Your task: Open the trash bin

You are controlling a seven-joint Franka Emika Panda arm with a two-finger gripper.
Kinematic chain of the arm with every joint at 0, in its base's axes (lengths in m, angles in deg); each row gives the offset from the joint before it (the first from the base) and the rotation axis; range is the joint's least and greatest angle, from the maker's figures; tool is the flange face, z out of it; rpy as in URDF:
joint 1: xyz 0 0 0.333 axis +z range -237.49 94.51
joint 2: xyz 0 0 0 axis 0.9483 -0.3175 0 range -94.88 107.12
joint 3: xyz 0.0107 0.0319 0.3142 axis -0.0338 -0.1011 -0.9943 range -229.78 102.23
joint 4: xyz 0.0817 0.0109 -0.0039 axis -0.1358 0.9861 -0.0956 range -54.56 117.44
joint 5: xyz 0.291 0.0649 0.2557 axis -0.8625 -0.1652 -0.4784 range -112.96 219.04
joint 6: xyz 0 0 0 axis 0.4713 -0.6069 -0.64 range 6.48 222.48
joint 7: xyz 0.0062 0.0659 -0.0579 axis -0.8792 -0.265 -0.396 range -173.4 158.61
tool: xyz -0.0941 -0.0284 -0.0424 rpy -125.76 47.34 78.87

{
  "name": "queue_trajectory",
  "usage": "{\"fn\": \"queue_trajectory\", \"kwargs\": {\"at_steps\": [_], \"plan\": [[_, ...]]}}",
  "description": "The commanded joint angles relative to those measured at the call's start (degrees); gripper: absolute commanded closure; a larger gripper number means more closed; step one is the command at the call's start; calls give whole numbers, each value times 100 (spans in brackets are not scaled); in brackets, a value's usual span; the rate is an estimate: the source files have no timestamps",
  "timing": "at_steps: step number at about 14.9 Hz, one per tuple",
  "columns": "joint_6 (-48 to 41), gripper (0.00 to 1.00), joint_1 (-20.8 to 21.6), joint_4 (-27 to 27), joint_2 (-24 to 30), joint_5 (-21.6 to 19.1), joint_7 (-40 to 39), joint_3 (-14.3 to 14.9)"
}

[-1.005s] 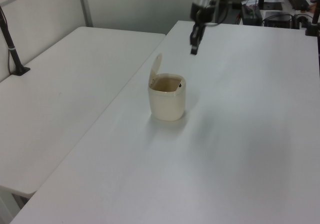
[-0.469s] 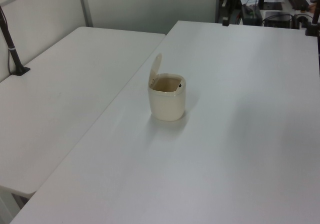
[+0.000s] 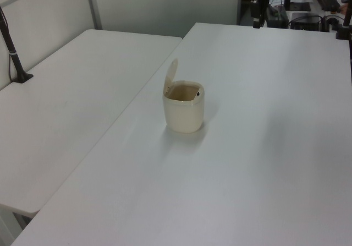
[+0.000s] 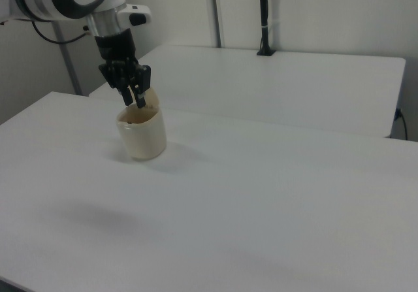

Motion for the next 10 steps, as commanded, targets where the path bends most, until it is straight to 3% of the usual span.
{"fn": "queue_trajectory", "kwargs": {"at_steps": [1, 10], "plan": [[-85, 0, 24, 141, 129, 202, -94, 0], [-94, 0, 32, 105, 129, 193, -50, -9]]}}
